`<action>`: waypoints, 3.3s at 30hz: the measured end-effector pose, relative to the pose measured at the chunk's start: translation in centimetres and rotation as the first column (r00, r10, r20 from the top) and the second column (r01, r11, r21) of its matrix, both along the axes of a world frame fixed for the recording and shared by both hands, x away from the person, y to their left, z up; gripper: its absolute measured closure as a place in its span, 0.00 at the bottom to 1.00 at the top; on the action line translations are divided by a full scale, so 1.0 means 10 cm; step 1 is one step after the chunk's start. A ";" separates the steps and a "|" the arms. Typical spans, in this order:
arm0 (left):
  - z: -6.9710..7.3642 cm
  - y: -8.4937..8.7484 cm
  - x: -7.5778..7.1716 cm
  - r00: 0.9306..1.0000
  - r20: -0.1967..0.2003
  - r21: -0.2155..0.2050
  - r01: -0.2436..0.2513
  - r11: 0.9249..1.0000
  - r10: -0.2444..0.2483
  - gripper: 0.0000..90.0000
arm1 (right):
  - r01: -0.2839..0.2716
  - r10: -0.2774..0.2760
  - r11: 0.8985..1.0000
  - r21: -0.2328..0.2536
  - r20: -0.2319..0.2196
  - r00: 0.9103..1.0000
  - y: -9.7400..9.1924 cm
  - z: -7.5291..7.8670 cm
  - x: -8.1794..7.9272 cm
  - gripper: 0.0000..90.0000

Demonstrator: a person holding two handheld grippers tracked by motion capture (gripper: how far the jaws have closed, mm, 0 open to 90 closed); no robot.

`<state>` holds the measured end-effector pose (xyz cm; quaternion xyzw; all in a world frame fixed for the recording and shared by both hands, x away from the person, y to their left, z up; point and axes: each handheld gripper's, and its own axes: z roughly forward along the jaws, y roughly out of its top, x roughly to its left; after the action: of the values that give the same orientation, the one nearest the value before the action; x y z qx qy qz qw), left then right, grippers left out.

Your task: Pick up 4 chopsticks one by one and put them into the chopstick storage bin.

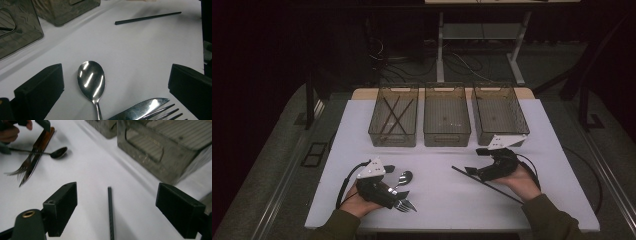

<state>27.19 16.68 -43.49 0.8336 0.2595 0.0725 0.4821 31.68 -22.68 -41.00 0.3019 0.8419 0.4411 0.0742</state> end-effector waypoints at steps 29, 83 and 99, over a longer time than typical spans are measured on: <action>0.00 -0.01 0.00 1.000 0.002 0.006 0.004 1.000 -0.004 0.00 | 0.034 -0.046 0.991 -0.129 -0.098 0.994 -0.55 -0.23 -0.42 0.69; -0.02 -0.04 0.00 1.000 -0.004 0.022 0.020 1.000 -0.020 0.00 | -0.057 0.049 0.993 -0.107 -0.076 0.996 -0.57 -0.18 -0.36 0.96; -0.02 -0.04 -0.01 1.000 -0.003 0.021 0.019 1.000 -0.019 0.00 | -0.025 0.027 0.998 0.062 -0.027 0.999 -0.62 0.05 -0.32 0.96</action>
<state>27.14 16.29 -43.65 0.8411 0.2515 0.0695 0.4738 28.50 -28.84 -40.49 0.2991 0.8327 0.4636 0.0474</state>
